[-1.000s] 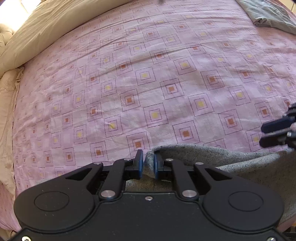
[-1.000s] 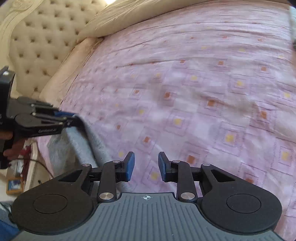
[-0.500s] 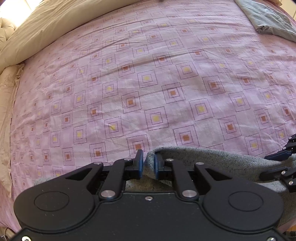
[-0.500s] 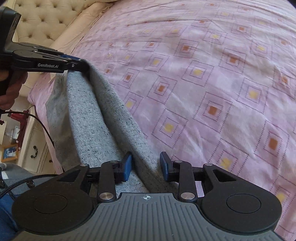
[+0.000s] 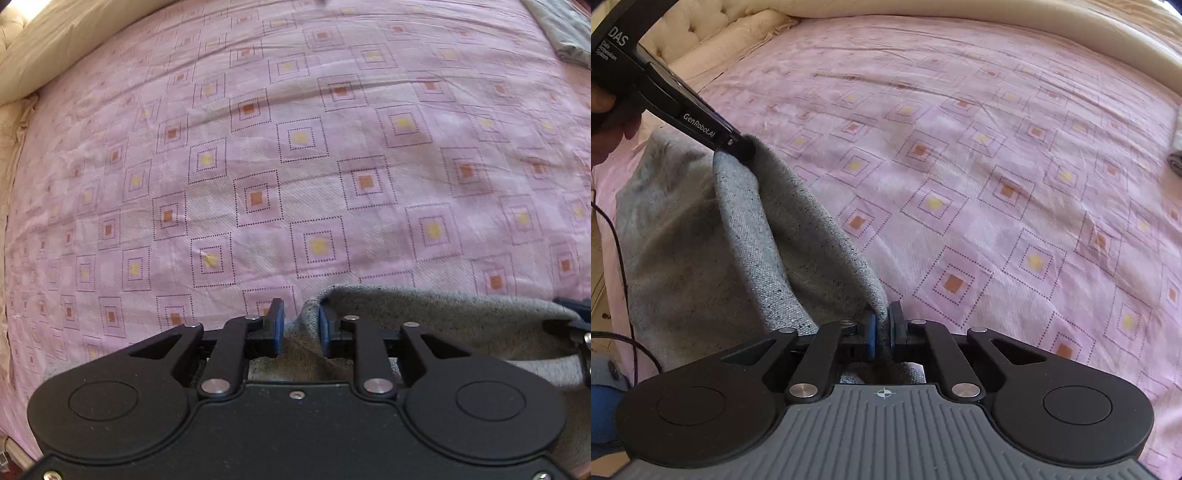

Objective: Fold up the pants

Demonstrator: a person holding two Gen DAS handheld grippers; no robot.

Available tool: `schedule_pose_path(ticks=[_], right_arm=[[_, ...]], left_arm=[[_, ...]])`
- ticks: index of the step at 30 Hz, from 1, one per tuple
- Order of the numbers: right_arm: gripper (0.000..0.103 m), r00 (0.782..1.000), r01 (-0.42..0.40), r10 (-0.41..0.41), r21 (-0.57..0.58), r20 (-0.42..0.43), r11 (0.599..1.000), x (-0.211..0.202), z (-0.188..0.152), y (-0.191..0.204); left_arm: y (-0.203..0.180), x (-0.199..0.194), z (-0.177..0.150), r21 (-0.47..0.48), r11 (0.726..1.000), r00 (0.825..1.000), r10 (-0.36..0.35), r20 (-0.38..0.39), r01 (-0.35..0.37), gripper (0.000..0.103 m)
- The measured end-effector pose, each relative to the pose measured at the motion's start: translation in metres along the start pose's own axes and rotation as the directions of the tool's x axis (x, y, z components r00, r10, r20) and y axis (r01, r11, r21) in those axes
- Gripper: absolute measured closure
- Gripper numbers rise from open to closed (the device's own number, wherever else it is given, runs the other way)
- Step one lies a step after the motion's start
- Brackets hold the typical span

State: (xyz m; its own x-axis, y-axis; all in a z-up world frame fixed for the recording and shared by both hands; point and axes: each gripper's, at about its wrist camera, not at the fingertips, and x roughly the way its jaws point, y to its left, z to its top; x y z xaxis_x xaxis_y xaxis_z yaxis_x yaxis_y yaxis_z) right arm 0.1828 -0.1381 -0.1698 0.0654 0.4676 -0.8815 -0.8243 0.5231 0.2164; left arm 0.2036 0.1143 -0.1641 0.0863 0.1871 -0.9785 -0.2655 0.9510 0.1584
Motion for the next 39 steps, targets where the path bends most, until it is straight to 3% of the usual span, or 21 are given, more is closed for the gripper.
schedule_pose_path(ticks=[3,5,7,9,11,13,16,19,23,25,27,29,33,37,39], right_arm=[[0.088,0.999,-0.033,0.031,0.098,0.018,0.995,-0.007,0.0,-0.021],[0.086,0.999,0.021,-0.024,0.123,0.026,0.992,-0.013,-0.003,-0.028],[0.086,0.994,0.096,-0.103,0.177,0.028,0.979,-0.021,-0.006,-0.044],[0.086,0.983,0.161,-0.177,0.25,0.04,0.955,-0.035,-0.007,-0.061],[0.085,0.972,0.176,-0.211,0.266,0.107,0.948,-0.054,-0.008,-0.065],[0.085,0.967,0.127,-0.174,0.241,0.184,0.962,-0.069,-0.005,-0.054],[0.085,0.968,0.032,-0.071,0.164,0.242,0.986,-0.072,0.004,-0.021],[0.085,0.974,-0.058,0.026,0.139,0.224,0.989,-0.056,0.008,0.009],[0.085,0.991,-0.068,0.053,0.128,0.122,0.989,-0.025,0.0,0.033],[0.086,0.997,0.03,-0.037,0.098,0.068,0.995,-0.015,-0.008,0.035],[0.088,0.987,0.155,-0.159,0.121,0.025,0.98,-0.012,-0.018,0.023],[0.089,0.979,0.181,-0.196,0.217,0.048,0.959,-0.021,-0.029,0.001],[0.088,0.934,0.347,-0.357,0.299,-0.022,0.889,-0.044,-0.051,-0.024],[0.086,0.895,0.426,-0.44,0.436,-0.075,0.792,-0.066,-0.064,-0.034],[0.086,0.901,0.398,-0.434,0.436,-0.02,0.807,-0.08,-0.066,-0.018]], left_arm=[[0.014,0.02,0.022,-0.113,0.992,0.992,-0.071,-0.1,0.06,0.063],[0.021,0.026,0.032,-0.158,0.984,0.986,-0.102,-0.133,0.081,0.062],[0.021,0.023,0.039,-0.141,0.987,0.988,-0.098,-0.121,0.081,0.058],[0.015,0.009,0.045,-0.073,0.997,0.999,0.003,-0.039,-0.006,0.058],[0.009,-0.003,0.052,0.002,0.994,0.994,0.109,0.029,-0.109,0.052],[0.009,-0.016,0.056,0.029,0.989,0.987,0.141,0.077,-0.144,0.051],[0.013,-0.043,0.047,0.015,0.997,0.987,0.07,0.146,-0.073,0.05],[0.008,-0.059,0.025,0.032,0.999,0.986,-0.011,0.167,0.006,0.043],[-0.007,-0.05,-0.02,0.116,0.992,0.991,-0.068,0.115,0.054,0.043],[-0.012,-0.037,-0.043,0.16,0.986,0.997,-0.056,0.058,0.046,0.043],[-0.01,-0.021,-0.064,0.203,0.979,0.999,-0.037,0.018,0.033,0.043],[0.002,-0.008,-0.081,0.223,0.975,1.0,-0.009,-0.017,0.013,0.04],[0.04,0.002,-0.098,0.182,0.983,1.0,-0.024,-0.012,0.026,0.035],[0.065,-0.011,-0.1,0.095,0.993,0.998,-0.065,0.008,0.064,0.042],[0.07,-0.023,-0.107,0.07,0.994,0.995,-0.093,0.042,0.09,0.043]])
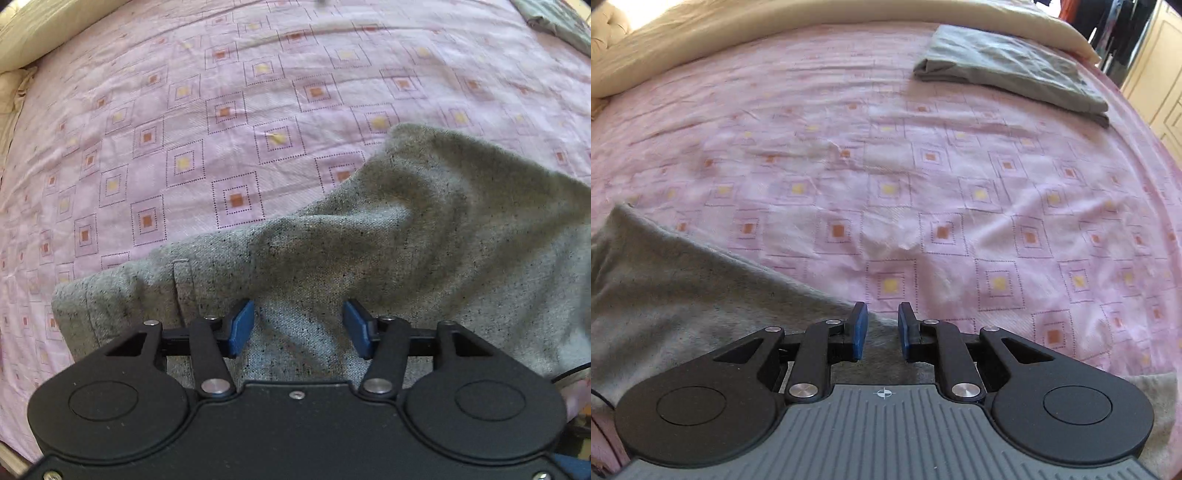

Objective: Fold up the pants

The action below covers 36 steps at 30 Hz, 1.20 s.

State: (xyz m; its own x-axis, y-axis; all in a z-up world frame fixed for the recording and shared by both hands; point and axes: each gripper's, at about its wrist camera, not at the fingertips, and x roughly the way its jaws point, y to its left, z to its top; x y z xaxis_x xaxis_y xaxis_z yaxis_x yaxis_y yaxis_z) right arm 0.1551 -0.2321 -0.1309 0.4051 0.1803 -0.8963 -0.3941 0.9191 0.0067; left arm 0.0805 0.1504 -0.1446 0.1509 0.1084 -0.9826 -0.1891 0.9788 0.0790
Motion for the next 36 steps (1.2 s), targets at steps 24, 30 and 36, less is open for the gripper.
schedule_pose_path(ticks=[24,30,36], right_arm=[[0.085,0.991,-0.131,0.13,-0.054,-0.019,0.99,-0.06,-0.064,0.142],[0.085,0.978,-0.202,0.207,-0.188,0.011,0.961,-0.052,-0.031,0.184],[0.085,0.965,-0.233,0.26,-0.312,0.047,0.921,-0.034,0.003,0.229]], left_arm=[[0.101,-0.029,-0.077,-0.06,0.997,0.977,0.057,0.205,-0.046,0.033],[0.108,-0.008,-0.053,-0.093,0.985,0.962,0.161,0.22,-0.144,0.032],[0.134,0.026,-0.077,-0.136,0.977,0.979,0.177,0.099,-0.163,0.017]])
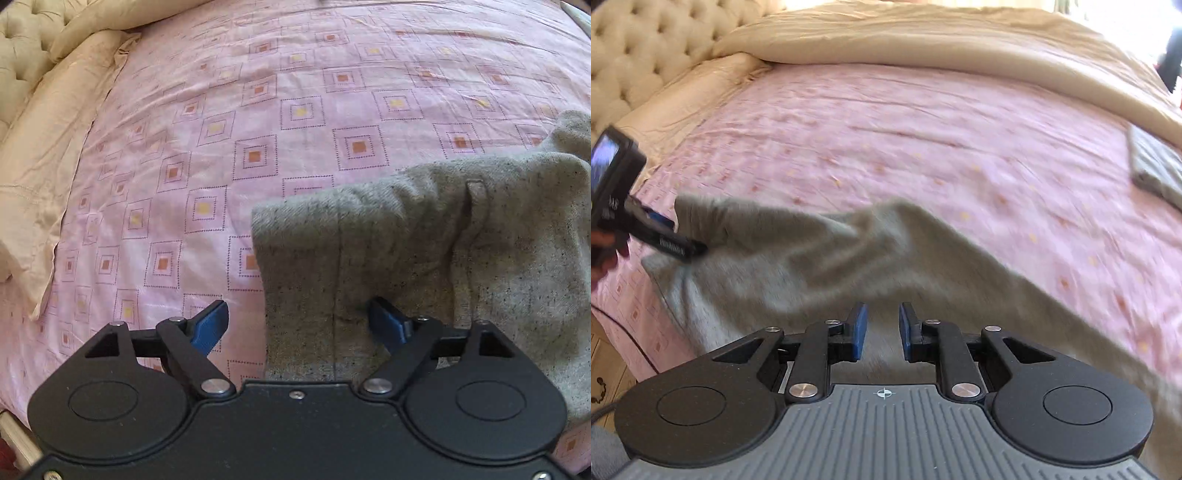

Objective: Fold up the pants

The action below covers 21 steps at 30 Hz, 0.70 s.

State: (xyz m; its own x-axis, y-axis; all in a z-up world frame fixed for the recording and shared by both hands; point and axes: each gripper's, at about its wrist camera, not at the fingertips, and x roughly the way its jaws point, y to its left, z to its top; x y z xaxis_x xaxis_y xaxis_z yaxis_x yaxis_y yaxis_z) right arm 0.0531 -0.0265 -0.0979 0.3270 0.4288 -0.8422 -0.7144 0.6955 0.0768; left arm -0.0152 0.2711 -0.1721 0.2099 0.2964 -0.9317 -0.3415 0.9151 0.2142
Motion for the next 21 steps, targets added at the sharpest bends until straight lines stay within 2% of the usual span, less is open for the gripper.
schedule_pose_path(ticks=[3,5,6,9,12,14,17,19,21], right_arm=[[0.085,1.0,0.02,-0.019,-0.071,0.005,0.997,0.024,0.021,0.016],[0.085,1.0,0.001,-0.002,-0.08,-0.013,0.997,0.045,0.035,0.024],[0.085,1.0,-0.016,0.015,-0.066,-0.017,0.998,0.056,0.041,0.027],[0.085,0.995,-0.066,0.068,0.019,-0.077,0.998,0.093,0.055,0.039],[0.083,0.973,-0.169,0.166,-0.003,-0.163,0.986,0.125,0.059,0.065],[0.082,0.961,-0.24,0.224,-0.086,-0.16,0.967,0.126,0.055,0.086],[0.082,0.918,-0.374,0.343,-0.15,-0.197,0.915,0.116,0.047,0.102],[0.082,0.914,-0.388,0.35,-0.196,-0.203,0.9,0.109,0.043,0.105],[0.082,0.908,-0.399,0.356,-0.195,-0.223,0.896,0.105,0.042,0.101]], left_arm=[[0.011,0.001,-0.004,-0.06,0.998,0.999,-0.034,-0.02,0.033,0.017],[0.015,-0.001,-0.004,-0.096,0.994,0.998,-0.048,-0.037,0.044,0.017],[0.016,-0.004,-0.003,-0.101,0.994,0.998,-0.045,-0.043,0.04,0.018],[0.014,-0.019,-0.001,-0.074,0.996,0.998,-0.051,-0.046,0.047,0.031],[0.012,-0.048,0.005,-0.081,0.994,0.997,-0.071,0.004,0.071,0.031],[0.014,-0.064,0.016,-0.116,0.987,0.993,-0.103,0.053,0.109,0.029],[0.008,-0.07,0.041,-0.156,0.973,0.982,-0.157,0.106,0.172,0.025],[-0.003,-0.059,0.063,-0.148,0.969,0.977,-0.182,0.113,0.198,0.025],[-0.015,-0.047,0.079,-0.135,0.973,0.978,-0.174,0.11,0.188,0.025]])
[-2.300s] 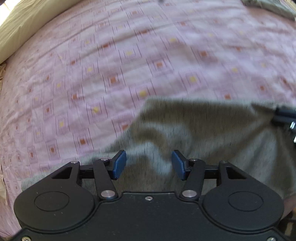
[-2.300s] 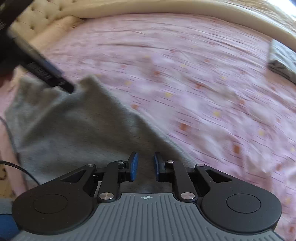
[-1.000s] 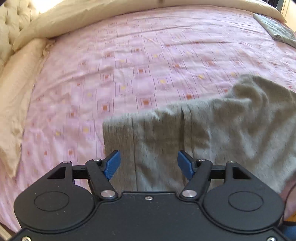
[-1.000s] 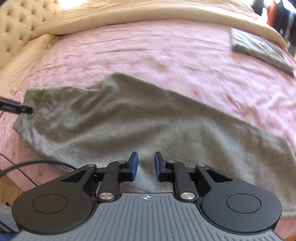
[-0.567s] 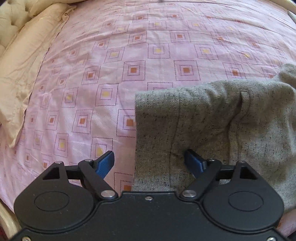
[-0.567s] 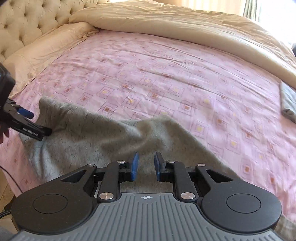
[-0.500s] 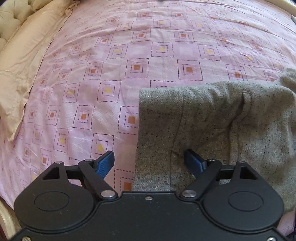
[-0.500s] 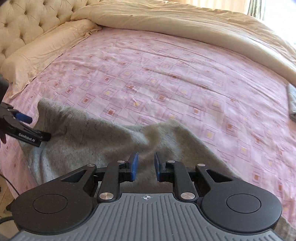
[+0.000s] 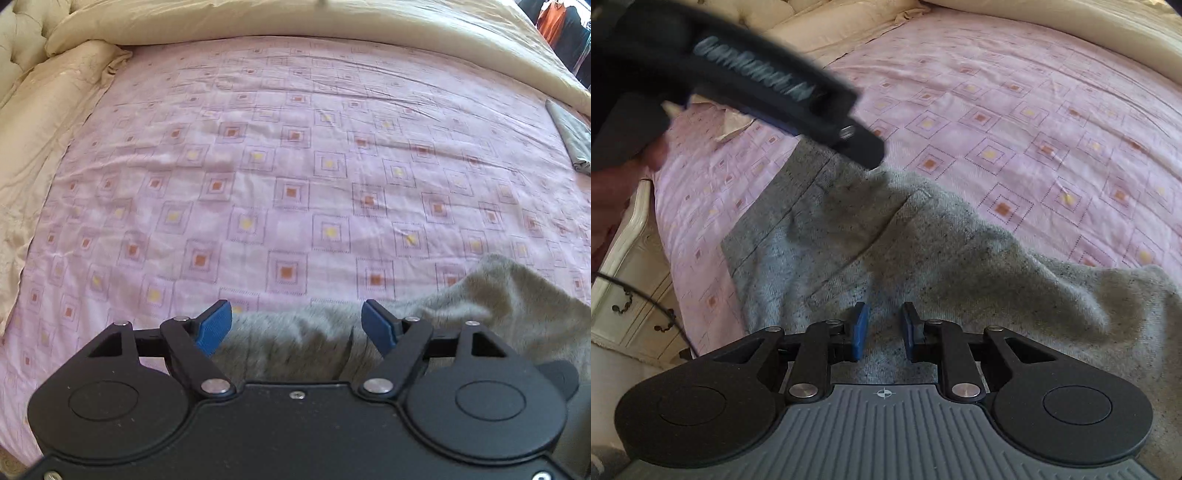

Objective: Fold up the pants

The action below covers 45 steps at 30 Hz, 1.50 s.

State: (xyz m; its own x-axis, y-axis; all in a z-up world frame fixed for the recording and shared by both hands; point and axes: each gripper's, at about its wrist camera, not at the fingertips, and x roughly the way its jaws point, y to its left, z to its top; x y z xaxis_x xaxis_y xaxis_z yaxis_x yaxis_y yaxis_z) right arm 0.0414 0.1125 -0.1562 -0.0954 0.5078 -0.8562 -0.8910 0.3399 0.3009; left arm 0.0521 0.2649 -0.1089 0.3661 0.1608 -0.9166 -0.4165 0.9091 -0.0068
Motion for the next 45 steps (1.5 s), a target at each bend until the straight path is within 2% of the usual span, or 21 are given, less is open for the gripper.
schedule_pose_path(ticks=[2,4,6,8,9,11,13,16,18,20,23,26,30,35,37,42,44,45], right_arm=[[0.083,0.999,-0.003,0.003,-0.006,-0.041,1.0,0.001,-0.006,-0.002],[0.082,0.996,0.008,-0.013,-0.054,-0.087,0.998,0.005,-0.016,0.002],[0.083,0.996,0.002,-0.01,-0.092,-0.087,0.996,0.001,-0.023,0.005],[0.083,0.996,-0.017,0.012,-0.059,-0.085,0.998,-0.012,-0.022,0.0],[0.083,0.999,-0.021,0.019,-0.023,-0.049,1.0,-0.024,-0.02,-0.006],[0.083,0.998,-0.008,0.004,0.064,0.064,0.998,-0.052,-0.013,-0.026],[0.083,0.984,0.057,-0.082,0.152,0.161,0.987,-0.074,-0.003,-0.051],[0.083,0.957,0.16,-0.211,0.247,0.2,0.956,-0.085,0.015,-0.091],[0.083,0.956,0.181,-0.236,0.279,0.175,0.943,-0.08,0.025,-0.113],[0.083,0.969,0.171,-0.216,0.305,0.119,0.937,-0.071,0.03,-0.131],[0.083,0.99,0.129,-0.141,0.352,0.008,0.927,-0.057,0.023,-0.15],[0.083,0.993,0.116,-0.103,0.349,-0.055,0.93,-0.054,0.012,-0.151],[0.083,0.998,0.048,-0.034,0.354,-0.047,0.934,-0.058,0.006,-0.148],[0.083,0.989,0.138,-0.145,0.311,-0.001,0.94,-0.062,0.017,-0.151],[0.083,0.994,0.103,-0.113,0.347,0.009,0.932,-0.058,0.024,-0.161],[0.081,0.994,0.065,-0.034,0.309,-0.105,0.949,-0.039,0.027,-0.161],[0.086,0.998,0.005,0.015,0.308,-0.064,0.951,-0.045,0.023,-0.157],[0.1,0.998,-0.021,0.037,0.302,-0.047,0.953,-0.05,0.022,-0.153]], left_arm=[[-0.01,0.017,0.005,0.023,1.0,1.0,0.01,-0.028,-0.009,0.025],[-0.014,0.028,-0.006,0.073,0.997,0.998,0.03,-0.055,-0.026,0.026],[-0.012,0.029,-0.033,0.157,0.986,0.999,0.049,-0.011,-0.047,0.024],[-0.001,0.028,-0.051,0.173,0.98,0.995,0.104,0.005,-0.103,0.022],[0.008,0.028,-0.055,0.133,0.988,0.997,0.081,-0.002,-0.08,0.018],[0.032,0.028,-0.054,0.0,1.0,0.999,0.006,-0.039,-0.006,0.017],[0.04,0.031,-0.05,-0.066,0.998,0.998,-0.029,-0.059,0.025,0.017],[0.03,0.032,-0.048,-0.014,1.0,0.999,0.002,-0.04,-0.003,0.017],[0.024,0.031,-0.048,0.012,1.0,0.999,0.021,-0.031,-0.02,0.017],[0.025,0.031,-0.047,0.0,1.0,0.999,0.016,-0.031,-0.016,0.017],[0.029,0.029,-0.05,-0.022,1.0,1.0,-0.002,-0.024,0.001,0.017],[0.031,0.028,-0.051,-0.022,1.0,1.0,-0.008,-0.01,0.008,0.017],[0.029,0.026,-0.051,-0.009,1.0,1.0,-0.002,0.002,0.002,0.017],[0.027,0.025,-0.052,0.004,1.0,1.0,-0.002,0.011,0.002,0.017],[0.027,0.025,-0.054,0.007,1.0,1.0,-0.002,0.018,0.002,0.017],[0.027,0.022,-0.056,0.004,1.0,1.0,-0.004,0.027,0.004,0.017],[0.027,0.022,-0.056,0.004,1.0,1.0,-0.005,0.029,0.005,0.017],[0.028,0.022,-0.056,0.003,1.0,1.0,-0.006,0.028,0.006,0.017]])
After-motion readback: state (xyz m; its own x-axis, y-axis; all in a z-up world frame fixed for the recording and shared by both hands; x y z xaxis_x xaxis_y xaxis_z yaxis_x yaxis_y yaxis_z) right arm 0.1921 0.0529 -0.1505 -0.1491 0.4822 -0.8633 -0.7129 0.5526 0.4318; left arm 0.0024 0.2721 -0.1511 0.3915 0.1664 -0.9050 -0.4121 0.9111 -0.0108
